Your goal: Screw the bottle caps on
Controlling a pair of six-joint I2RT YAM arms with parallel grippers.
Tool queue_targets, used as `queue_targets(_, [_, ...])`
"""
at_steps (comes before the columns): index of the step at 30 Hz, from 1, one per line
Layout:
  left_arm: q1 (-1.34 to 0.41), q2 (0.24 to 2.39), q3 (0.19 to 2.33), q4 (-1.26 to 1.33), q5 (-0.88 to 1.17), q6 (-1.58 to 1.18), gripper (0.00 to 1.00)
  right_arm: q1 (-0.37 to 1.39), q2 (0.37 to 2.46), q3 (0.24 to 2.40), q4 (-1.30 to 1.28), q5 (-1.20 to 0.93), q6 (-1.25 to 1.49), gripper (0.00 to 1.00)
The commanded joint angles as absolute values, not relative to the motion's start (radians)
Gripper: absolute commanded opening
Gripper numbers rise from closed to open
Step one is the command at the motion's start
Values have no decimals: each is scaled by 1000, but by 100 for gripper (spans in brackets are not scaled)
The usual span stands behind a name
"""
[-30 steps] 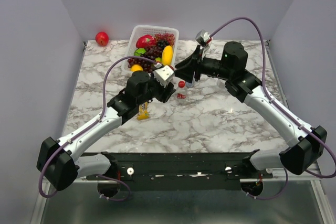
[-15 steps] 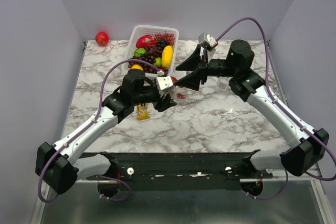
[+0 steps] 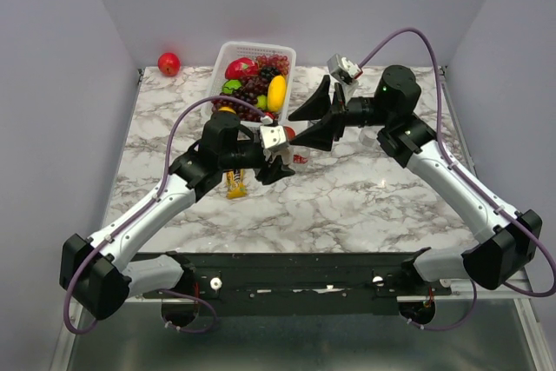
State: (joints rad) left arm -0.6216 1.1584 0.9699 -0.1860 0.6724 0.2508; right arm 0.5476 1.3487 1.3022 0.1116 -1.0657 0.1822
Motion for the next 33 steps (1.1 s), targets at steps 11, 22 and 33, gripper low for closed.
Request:
queue_targets(11, [-617,1178,1020,-164,713,227,0,566,1391,1290,158,-1129,207,72])
queue_targets(22, [-606,1121,974,-213,715,330,0,543,1419,1332,165,-1153,193,73])
queue_targets(33, [-606,1150,986,-166,719,292,0,563,1431,1315,245,-1134,248,69])
